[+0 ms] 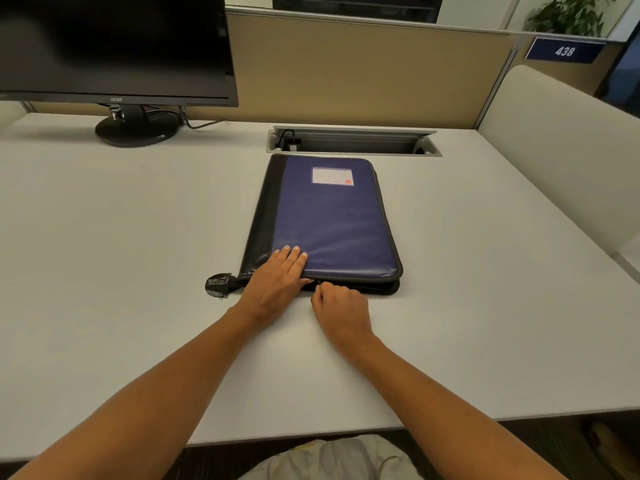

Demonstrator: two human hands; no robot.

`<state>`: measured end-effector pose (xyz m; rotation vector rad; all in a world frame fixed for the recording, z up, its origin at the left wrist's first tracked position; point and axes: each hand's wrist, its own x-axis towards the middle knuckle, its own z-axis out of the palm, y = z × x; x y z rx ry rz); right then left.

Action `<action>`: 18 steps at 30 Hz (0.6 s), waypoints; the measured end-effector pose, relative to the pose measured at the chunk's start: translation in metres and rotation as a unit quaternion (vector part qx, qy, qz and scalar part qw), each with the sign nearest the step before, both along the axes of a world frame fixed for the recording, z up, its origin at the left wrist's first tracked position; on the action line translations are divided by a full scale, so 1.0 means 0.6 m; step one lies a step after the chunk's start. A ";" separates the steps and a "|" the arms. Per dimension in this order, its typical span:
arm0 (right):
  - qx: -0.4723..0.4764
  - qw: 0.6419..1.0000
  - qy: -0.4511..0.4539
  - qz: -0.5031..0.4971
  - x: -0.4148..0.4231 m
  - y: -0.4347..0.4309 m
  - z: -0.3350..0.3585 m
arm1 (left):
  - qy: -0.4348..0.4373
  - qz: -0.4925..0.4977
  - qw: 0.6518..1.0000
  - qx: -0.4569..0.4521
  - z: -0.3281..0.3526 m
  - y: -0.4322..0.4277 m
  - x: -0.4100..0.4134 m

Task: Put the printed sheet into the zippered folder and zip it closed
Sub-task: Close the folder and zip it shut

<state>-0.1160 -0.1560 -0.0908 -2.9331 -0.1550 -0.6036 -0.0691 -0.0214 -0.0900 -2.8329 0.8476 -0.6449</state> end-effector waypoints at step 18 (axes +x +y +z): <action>0.075 0.995 -0.011 0.060 -0.001 -0.075 -0.004 | -0.018 -0.035 0.998 -0.039 -0.011 0.033 0.016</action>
